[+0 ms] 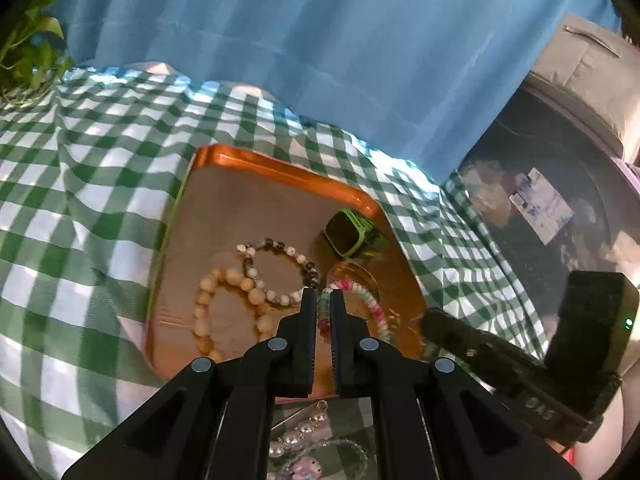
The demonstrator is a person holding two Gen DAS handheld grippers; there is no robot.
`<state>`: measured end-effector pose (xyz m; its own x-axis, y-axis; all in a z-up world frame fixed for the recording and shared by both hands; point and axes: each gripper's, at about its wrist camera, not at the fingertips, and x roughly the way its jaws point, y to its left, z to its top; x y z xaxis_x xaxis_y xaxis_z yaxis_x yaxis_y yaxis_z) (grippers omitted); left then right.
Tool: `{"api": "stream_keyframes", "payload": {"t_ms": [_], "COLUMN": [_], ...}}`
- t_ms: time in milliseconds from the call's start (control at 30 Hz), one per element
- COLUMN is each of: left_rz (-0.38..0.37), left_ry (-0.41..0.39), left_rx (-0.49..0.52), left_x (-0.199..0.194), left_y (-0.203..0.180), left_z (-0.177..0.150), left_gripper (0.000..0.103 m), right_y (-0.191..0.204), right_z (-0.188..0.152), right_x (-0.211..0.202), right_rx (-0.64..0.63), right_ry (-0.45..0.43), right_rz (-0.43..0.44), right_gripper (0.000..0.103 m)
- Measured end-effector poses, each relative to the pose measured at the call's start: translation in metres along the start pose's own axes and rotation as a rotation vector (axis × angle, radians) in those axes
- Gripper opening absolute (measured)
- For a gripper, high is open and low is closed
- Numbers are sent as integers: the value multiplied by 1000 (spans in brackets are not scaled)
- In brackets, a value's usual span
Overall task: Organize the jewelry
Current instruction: 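Lower and release the pink bracelet into the tray with the left gripper while the right releases the green bracelet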
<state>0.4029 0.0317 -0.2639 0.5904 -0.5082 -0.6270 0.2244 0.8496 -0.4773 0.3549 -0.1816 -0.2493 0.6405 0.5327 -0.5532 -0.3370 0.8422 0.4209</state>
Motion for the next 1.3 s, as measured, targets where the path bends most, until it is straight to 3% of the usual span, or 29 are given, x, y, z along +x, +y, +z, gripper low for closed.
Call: {"api": "stream_keyframes", "payload": {"t_ms": [67, 233, 333, 533, 633, 733, 767, 800, 833, 867, 900, 967, 1167, 1300], "left_rz": [21, 99, 196, 246, 249, 299, 318, 327, 329, 327, 331, 346, 340, 369], "left_ry": [17, 65, 88, 97, 102, 78, 63, 54, 43, 29, 11, -28, -26, -35], "left_rx": [16, 56, 123, 177, 182, 209, 210, 210, 207, 206, 210, 228, 256, 259], "left_x": [8, 27, 36, 41, 41, 39, 37, 34, 31, 27, 23, 14, -3, -22], "left_y": [-3, -6, -11, -17, -19, -25, -27, -27, -28, -28, -30, -33, -39, -41], "left_z": [-1, -6, -13, -18, -20, -20, -20, -19, -19, -19, -19, -21, -29, -36], "left_gripper": [7, 7, 6, 6, 7, 10, 14, 19, 38, 64, 71, 73, 74, 77], "right_y": [-4, 0, -3, -8, -7, -5, -7, -7, -7, -5, -2, 4, 13, 21], "right_z": [-1, -4, -7, -11, -13, -13, -12, -12, -11, -10, -9, -8, -11, -14], "right_x": [9, 22, 27, 30, 33, 33, 31, 29, 26, 22, 15, 6, -5, -17], "right_rx": [14, -61, -83, -93, -122, -143, -137, -134, -132, -134, -146, -176, -193, -220], "right_ry": [30, 86, 116, 146, 151, 152, 143, 137, 129, 111, 81, 48, 22, -19], "right_rz": [2, -87, -142, -194, -261, -317, -324, -328, -327, -332, -340, -360, -371, -456], "right_gripper": [5, 5, 5, 5, 5, 7, 11, 28, 57, 68, 76, 78, 81, 90]}}
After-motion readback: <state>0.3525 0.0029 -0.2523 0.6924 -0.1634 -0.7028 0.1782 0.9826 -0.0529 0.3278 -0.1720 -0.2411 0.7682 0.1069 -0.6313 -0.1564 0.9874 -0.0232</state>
